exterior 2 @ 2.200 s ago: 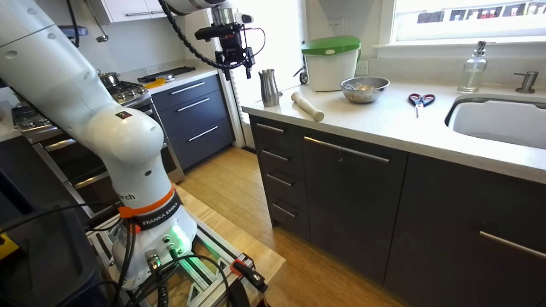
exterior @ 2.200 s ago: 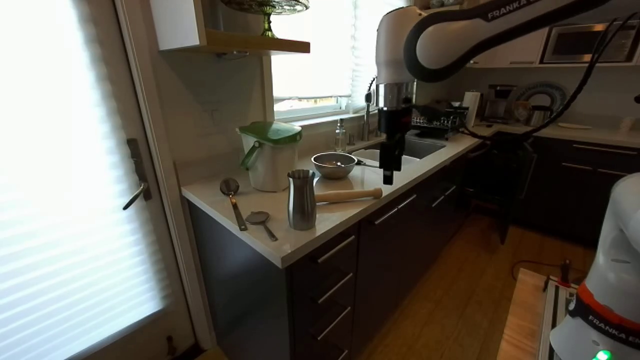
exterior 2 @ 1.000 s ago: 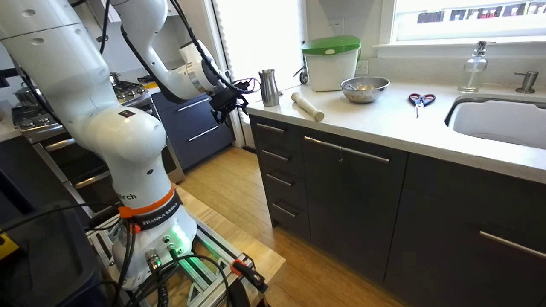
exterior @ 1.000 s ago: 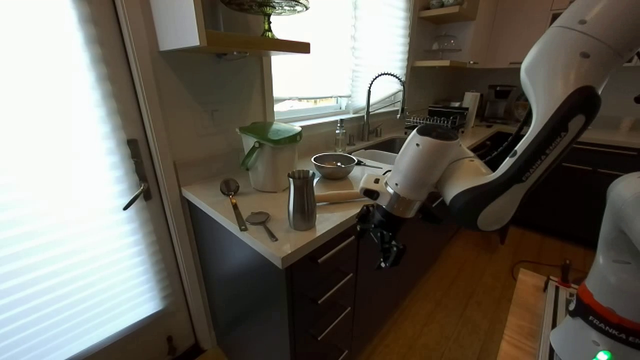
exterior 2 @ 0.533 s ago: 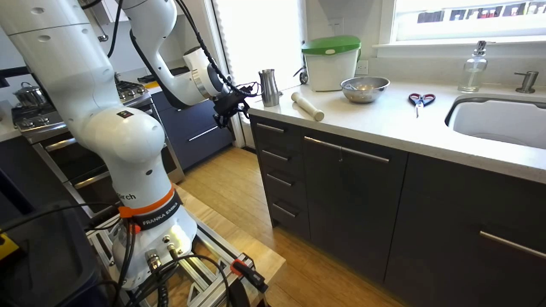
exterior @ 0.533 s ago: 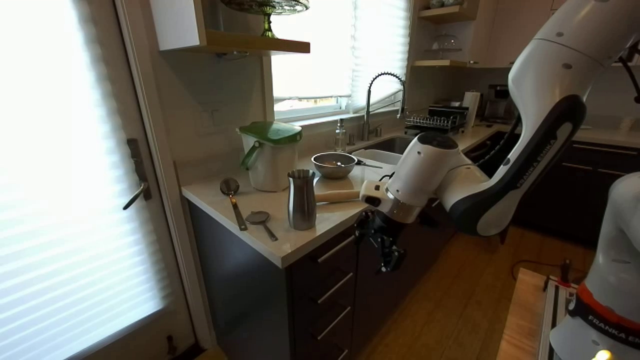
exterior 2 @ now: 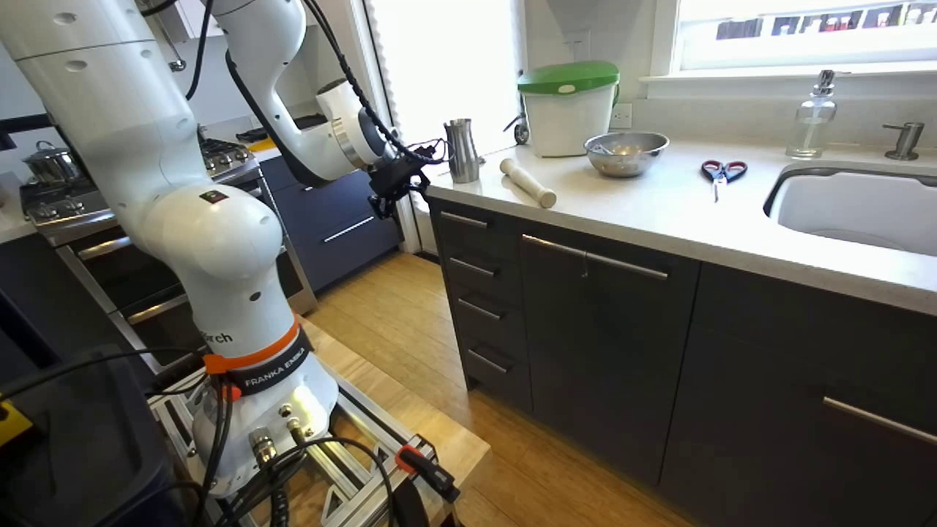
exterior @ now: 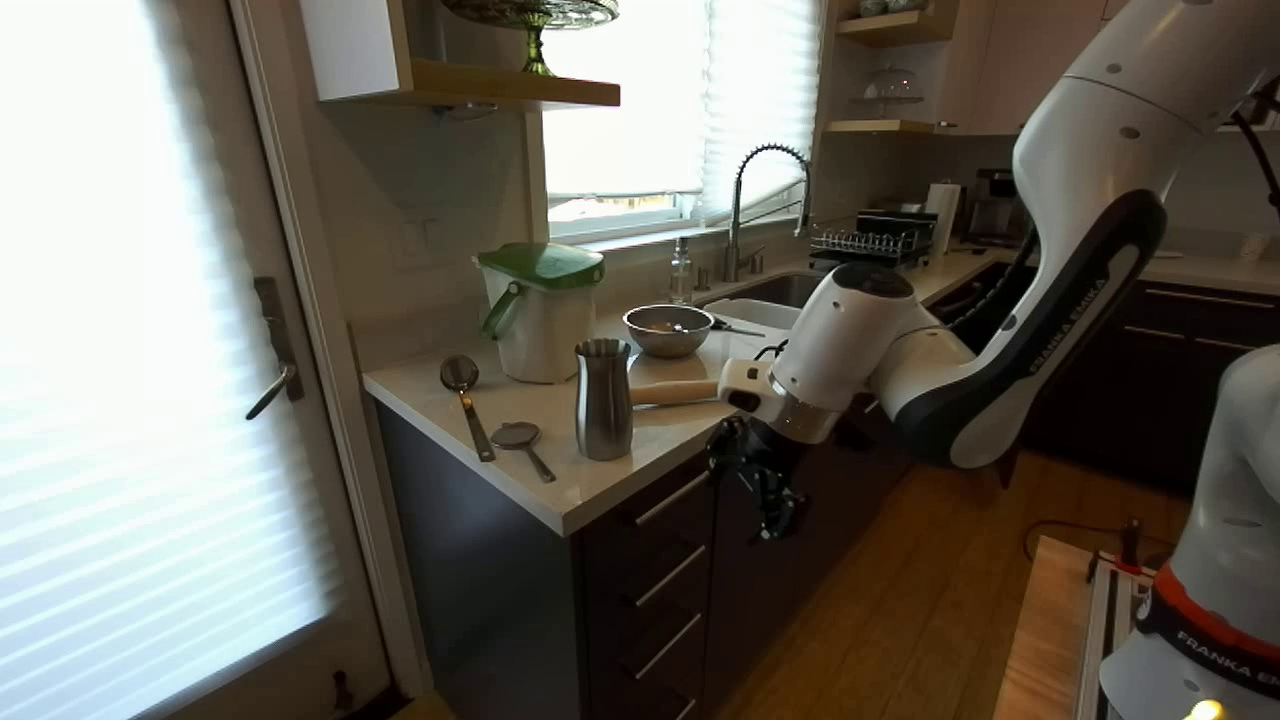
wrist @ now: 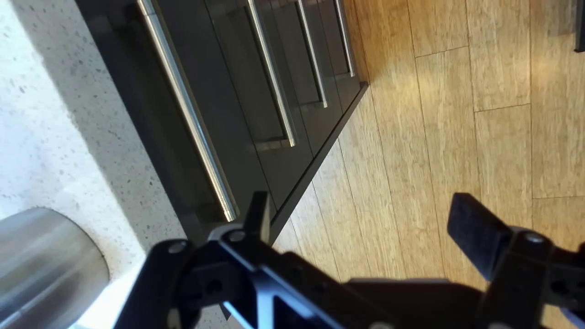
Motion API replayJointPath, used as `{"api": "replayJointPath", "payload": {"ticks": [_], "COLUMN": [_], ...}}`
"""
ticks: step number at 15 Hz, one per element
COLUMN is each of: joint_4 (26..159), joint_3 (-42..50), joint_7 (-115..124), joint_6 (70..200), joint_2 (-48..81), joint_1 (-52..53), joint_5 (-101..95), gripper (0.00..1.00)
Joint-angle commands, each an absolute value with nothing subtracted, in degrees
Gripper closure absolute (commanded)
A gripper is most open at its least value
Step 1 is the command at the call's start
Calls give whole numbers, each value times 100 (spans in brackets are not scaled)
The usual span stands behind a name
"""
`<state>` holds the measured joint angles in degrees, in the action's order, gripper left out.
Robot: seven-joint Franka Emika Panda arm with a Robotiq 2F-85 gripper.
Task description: Open the second left drawer from the top
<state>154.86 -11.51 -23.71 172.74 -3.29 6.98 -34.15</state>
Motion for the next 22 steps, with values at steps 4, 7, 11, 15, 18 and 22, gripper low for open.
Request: {"api": "replayJointPath", "payload": {"ticks": [4, 7, 11, 15, 18, 22], "joint_4": [15265, 15029, 14501, 14056, 13834, 13721], "joint_3": [-833, -502, -30, 470, 1088, 2239], "joint_7": [-2123, -2054, -1832, -1653, -1507, -1738], "joint_6": [18049, 18189, 18165, 18338, 18769, 19864], "joint_2": [591, 991, 1624, 2307, 2744, 3308], "joint_1": [333, 467, 832, 1321, 1840, 2824], "joint_5": [-4631, -5036, -5461, -5772, -5962, -5517], "gripper": [0, 0, 0, 0, 0, 0]}}
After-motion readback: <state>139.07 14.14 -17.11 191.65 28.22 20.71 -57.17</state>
